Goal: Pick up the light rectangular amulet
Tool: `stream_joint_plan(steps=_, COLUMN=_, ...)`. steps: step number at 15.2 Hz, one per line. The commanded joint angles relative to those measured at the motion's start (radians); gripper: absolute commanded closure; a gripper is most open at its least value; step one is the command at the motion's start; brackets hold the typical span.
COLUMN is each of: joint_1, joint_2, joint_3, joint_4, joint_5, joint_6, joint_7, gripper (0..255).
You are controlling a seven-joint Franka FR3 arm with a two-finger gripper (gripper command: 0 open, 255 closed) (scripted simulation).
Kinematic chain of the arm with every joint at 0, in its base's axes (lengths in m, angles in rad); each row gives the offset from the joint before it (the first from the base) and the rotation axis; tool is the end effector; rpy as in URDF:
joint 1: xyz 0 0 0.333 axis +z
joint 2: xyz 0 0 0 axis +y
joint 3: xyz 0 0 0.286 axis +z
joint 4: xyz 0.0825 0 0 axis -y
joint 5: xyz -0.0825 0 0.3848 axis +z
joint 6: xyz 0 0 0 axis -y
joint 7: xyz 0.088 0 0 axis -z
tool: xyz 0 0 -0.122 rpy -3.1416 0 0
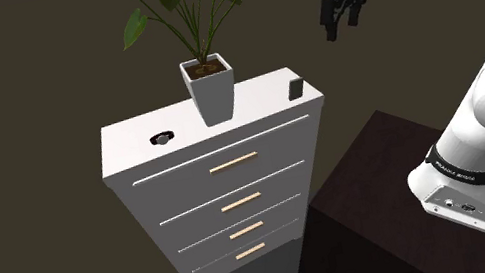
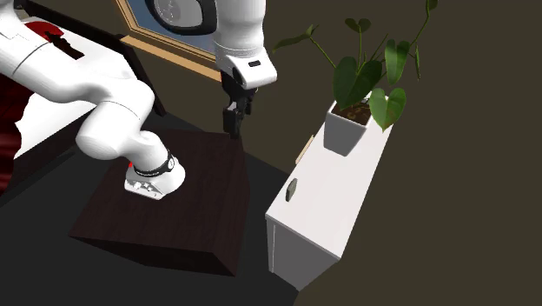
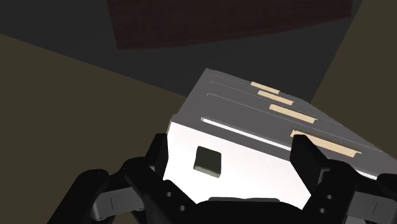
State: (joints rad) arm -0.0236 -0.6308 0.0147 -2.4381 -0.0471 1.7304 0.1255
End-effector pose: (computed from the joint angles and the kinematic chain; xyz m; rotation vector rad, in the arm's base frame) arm 0.3697 -0.0081 0.4744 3.0740 -0.1974 -0.1137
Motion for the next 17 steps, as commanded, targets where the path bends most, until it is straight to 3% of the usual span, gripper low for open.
stream_joint_plan(steps=1, joint_1=-0.005, joint_2=0.047, joint_3=-0.011, joint_4=-0.028, joint_5=-0.002, joint_6=0.086, joint_7=-0.004, gripper=0)
stream_joint_plan(steps=9, joint_1=-0.023, joint_2=0.292, joint_3=-0.05, joint_4=-0.051, joint_5=0.003, joint_6=0.388, joint_7=-0.025, gripper=0)
stream_joint_plan(steps=17, joint_1=-0.032, joint_2=0.593, joint_3=-0.082, joint_4=0.025, joint_5=0.045, joint_6=0.645, joint_7=-0.068, gripper=0)
